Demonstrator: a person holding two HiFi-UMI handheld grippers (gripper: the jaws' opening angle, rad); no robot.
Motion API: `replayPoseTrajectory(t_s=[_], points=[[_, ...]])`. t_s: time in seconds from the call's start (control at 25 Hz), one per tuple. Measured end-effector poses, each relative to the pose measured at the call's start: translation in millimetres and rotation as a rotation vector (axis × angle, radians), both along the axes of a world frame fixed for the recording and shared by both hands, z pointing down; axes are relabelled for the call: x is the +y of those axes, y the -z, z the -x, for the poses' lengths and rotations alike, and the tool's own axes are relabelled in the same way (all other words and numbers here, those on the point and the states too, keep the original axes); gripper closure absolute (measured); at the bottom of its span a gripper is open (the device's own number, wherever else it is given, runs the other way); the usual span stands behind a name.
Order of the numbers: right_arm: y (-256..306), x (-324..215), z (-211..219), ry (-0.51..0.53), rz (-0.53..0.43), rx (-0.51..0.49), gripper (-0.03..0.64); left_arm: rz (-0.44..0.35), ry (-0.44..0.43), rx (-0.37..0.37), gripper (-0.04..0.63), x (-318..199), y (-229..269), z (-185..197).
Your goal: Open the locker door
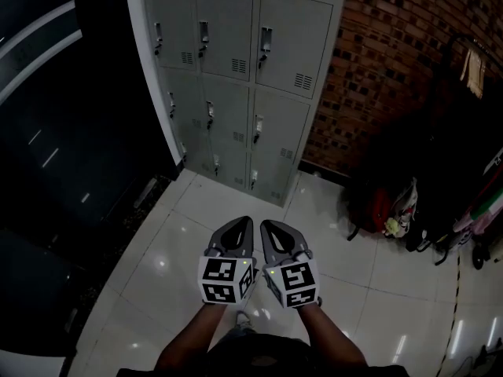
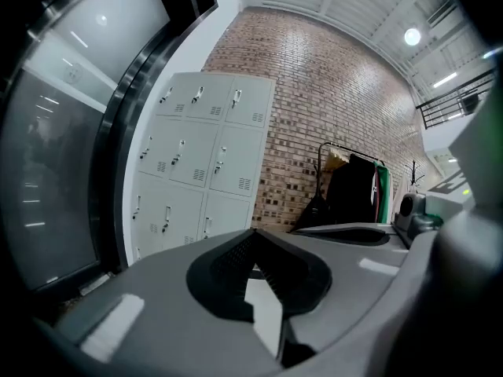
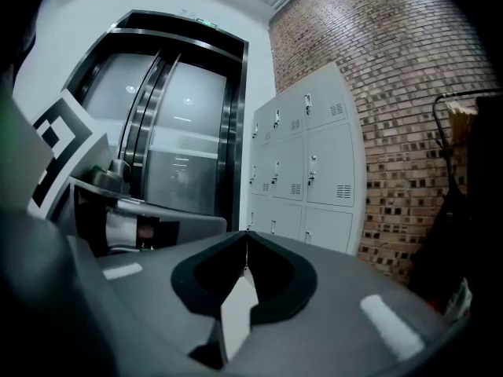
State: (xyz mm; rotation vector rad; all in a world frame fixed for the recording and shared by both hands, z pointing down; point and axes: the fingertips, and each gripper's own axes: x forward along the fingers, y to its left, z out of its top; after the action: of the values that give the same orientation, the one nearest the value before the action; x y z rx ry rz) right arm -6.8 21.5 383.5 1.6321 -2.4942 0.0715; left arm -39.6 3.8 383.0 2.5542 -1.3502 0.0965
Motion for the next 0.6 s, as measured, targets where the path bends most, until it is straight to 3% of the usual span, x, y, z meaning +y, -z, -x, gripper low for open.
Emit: replayPoseTrajectory(t_s=[0.32,0.6], points=[[-5,-44,10,-0.025,0.010,-0.006,0.617,0.007,0.001,0.015,0.591,-41,-5,20],[-9,-88,7,-0.025,0.004,-0.038,0.617,0.015,-0.017,-0.004,0.591,-81,-15,12]])
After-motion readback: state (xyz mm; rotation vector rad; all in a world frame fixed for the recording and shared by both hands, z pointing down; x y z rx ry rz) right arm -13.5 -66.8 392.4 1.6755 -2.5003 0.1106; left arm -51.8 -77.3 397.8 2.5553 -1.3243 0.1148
